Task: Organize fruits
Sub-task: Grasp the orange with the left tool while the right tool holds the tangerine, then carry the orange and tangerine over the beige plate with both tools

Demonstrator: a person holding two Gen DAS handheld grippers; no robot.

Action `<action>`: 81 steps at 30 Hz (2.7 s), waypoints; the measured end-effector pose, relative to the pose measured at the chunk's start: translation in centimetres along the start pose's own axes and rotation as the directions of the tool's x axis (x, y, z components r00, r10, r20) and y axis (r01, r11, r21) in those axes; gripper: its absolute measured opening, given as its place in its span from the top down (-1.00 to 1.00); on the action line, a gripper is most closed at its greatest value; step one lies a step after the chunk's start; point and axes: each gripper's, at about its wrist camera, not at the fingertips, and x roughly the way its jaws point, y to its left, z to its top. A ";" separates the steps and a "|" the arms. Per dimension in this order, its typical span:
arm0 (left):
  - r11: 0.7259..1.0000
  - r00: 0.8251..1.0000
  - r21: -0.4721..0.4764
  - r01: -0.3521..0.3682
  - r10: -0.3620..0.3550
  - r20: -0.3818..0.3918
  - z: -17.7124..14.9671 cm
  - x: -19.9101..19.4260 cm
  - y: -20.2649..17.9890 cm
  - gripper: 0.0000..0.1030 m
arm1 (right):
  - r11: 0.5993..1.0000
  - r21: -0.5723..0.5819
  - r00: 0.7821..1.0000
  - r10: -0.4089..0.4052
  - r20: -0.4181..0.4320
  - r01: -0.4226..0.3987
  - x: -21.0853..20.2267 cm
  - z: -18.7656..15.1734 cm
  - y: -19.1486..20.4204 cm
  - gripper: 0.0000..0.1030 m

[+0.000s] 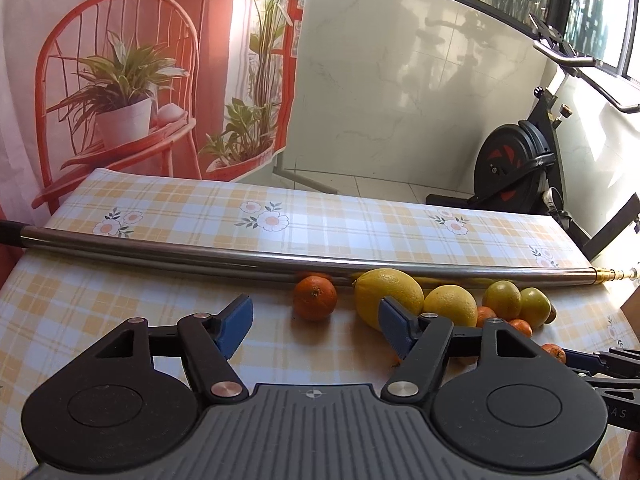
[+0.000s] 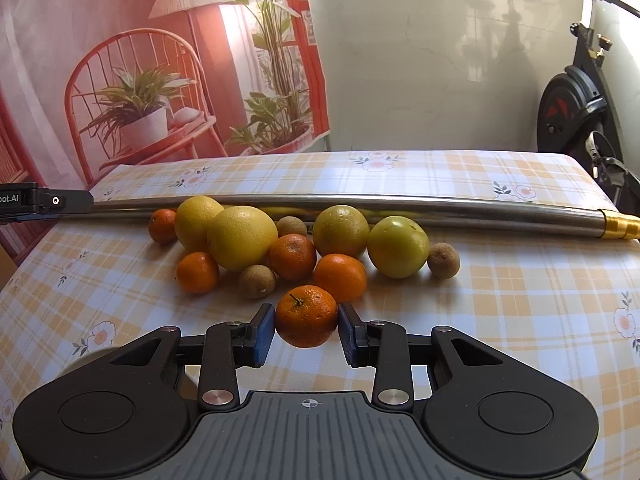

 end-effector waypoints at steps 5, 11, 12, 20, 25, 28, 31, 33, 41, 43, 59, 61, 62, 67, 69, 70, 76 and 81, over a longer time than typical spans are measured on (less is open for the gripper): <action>1.000 1.000 -0.020 -0.002 0.002 -0.020 0.1 2.4 0.3 -0.38 | 1.000 -0.008 1.000 -0.007 0.010 0.008 -0.2 0.0 0.0 0.39; 1.000 0.999 0.000 0.011 -0.011 -0.051 -0.1 3.8 0.2 -0.37 | 1.000 -0.014 1.000 -0.010 0.012 0.010 -0.1 0.0 0.1 0.38; 1.000 0.998 0.006 0.018 -0.018 -0.055 -0.3 3.8 0.1 -0.37 | 1.000 -0.013 1.000 -0.011 0.011 0.011 -0.1 0.0 0.1 0.38; 0.982 0.981 0.086 0.165 -0.155 -0.117 -1.8 4.7 -2.3 -0.20 | 1.000 0.007 1.000 -0.008 0.005 0.008 0.2 -0.1 -0.3 0.39; 0.968 0.968 0.134 0.214 -0.192 -0.159 -2.6 6.2 -4.1 -0.08 | 1.000 0.012 1.000 -0.010 0.004 0.010 0.1 -0.1 -0.4 0.39; 0.965 0.962 0.112 0.236 -0.216 -0.169 -3.0 6.6 -4.6 -0.08 | 1.000 0.014 1.000 -0.012 0.005 0.012 0.0 -0.2 -0.5 0.39; 0.963 0.954 0.086 0.255 -0.236 -0.182 -2.9 7.2 -4.9 -0.08 | 1.000 0.016 1.000 -0.013 0.007 0.013 -0.1 -0.3 -0.7 0.39; 0.966 0.955 0.082 0.246 -0.228 -0.190 -3.0 7.6 -5.2 -0.08 | 1.000 0.018 1.000 -0.013 0.007 0.013 -0.1 -0.3 -0.7 0.39; 0.968 0.954 0.079 0.240 -0.220 -0.202 -3.2 7.4 -4.9 0.20 | 1.000 0.030 1.000 -0.006 0.009 0.006 -0.5 -0.3 -0.8 0.38; 0.967 0.956 0.086 0.240 -0.220 -0.193 -3.1 6.6 -4.8 0.20 | 0.999 0.035 1.000 0.000 0.010 0.000 -0.8 -0.4 -0.8 0.38; 0.961 0.958 0.095 0.259 -0.243 -0.152 -6.8 -4.2 -3.1 0.20 | 0.996 -0.032 0.997 0.079 -0.017 -0.080 -4.4 -1.2 3.0 0.39; 0.959 0.957 0.107 0.262 -0.244 -0.154 -7.8 -4.9 -3.0 0.20 | 0.995 -0.047 0.996 0.086 -0.032 -0.087 -4.8 -1.8 3.6 0.38; 0.959 0.958 0.113 0.261 -0.242 -0.156 -8.3 -5.2 -3.1 0.20 | 0.995 -0.051 0.995 0.088 -0.040 -0.090 -4.9 -2.1 3.8 0.38; 0.962 0.954 0.083 0.260 -0.242 -0.178 -9.8 -5.6 -2.6 0.20 | 0.994 -0.061 0.992 0.090 -0.086 -0.096 -5.5 -3.8 4.7 0.38; 0.963 0.952 0.077 0.260 -0.242 -0.186 -10.4 -5.7 -2.3 0.20 | 0.993 -0.061 0.991 0.091 -0.103 -0.097 -5.7 -4.5 5.0 0.38; 0.962 0.951 0.078 0.261 -0.243 -0.190 -10.7 -5.7 -2.3 0.20 | 0.993 -0.063 0.990 0.091 -0.109 -0.098 -5.9 -4.9 4.9 0.38; 0.960 0.945 0.092 0.263 -0.237 -0.227 -11.7 -5.5 -2.7 0.20 | 0.992 -0.076 0.985 0.090 -0.148 -0.102 -6.2 -6.6 5.7 0.38; 0.964 0.947 0.085 0.251 -0.227 -0.227 -12.3 -5.4 -2.2 0.20 | 0.993 -0.087 0.983 0.066 -0.172 -0.082 -6.1 -7.4 6.1 0.38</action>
